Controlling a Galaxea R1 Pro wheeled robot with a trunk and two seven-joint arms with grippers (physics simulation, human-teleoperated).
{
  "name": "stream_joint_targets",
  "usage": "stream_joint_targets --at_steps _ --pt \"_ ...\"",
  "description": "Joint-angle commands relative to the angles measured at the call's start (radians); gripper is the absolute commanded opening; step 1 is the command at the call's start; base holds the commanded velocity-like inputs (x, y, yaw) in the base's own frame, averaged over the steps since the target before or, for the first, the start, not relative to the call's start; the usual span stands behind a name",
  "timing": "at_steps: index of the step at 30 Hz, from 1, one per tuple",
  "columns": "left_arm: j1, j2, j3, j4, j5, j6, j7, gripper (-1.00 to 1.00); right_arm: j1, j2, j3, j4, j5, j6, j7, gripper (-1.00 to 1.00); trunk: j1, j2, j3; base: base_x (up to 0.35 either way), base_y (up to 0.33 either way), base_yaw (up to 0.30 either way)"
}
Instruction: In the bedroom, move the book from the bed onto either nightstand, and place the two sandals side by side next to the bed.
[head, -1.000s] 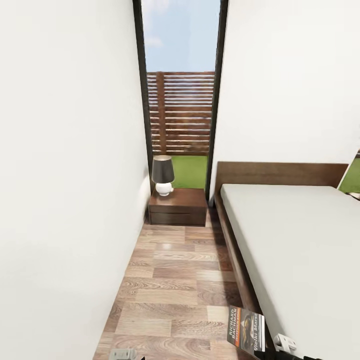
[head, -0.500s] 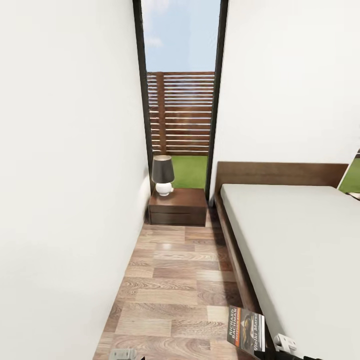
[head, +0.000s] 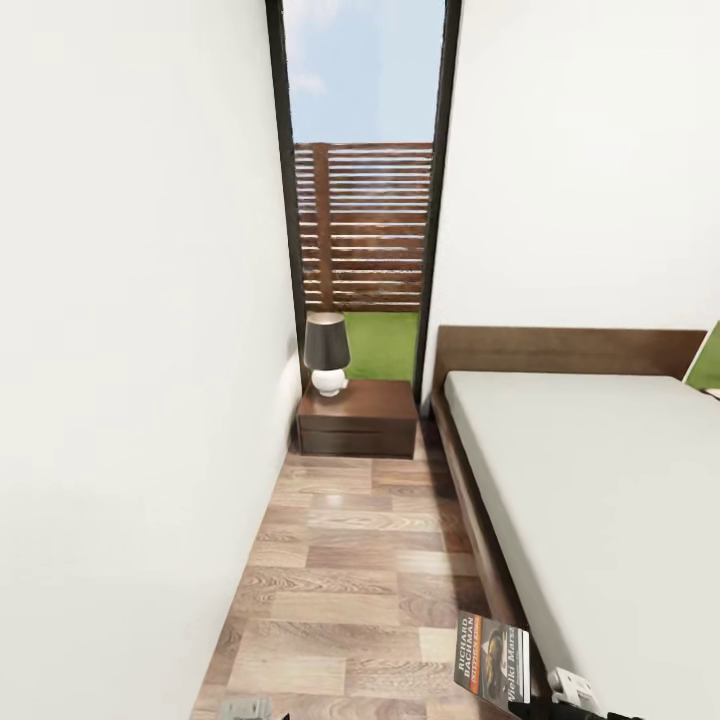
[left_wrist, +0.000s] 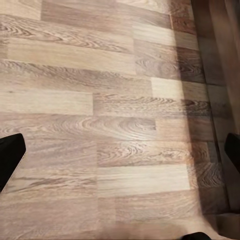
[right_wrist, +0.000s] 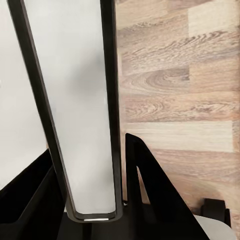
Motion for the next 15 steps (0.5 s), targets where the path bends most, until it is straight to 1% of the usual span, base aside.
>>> stream_joint_targets --at_steps 1,11,15 --pt "-0.001 0.000 -0.001 0.001 0.009 -0.001 -0.004 1.00 -0.001 0.000 -0.007 -0.001 -0.003 0.010 0.003 -1.00 0.001 -0.001 -0.001 0.315 0.037 0.000" --pt "-0.001 0.000 -0.001 0.001 0.009 -0.001 -0.004 1.00 -0.001 0.000 -0.006 -0.001 -0.004 0.010 0.004 -1.00 0.001 -0.001 -0.001 0.328 0.006 -0.006" --pt "-0.001 0.000 -0.001 0.001 0.009 -0.001 -0.004 1.00 -0.001 0.000 -0.006 -0.001 -0.004 0.010 0.005 -1.00 0.001 -0.001 -0.001 0.330 0.000 -0.165"
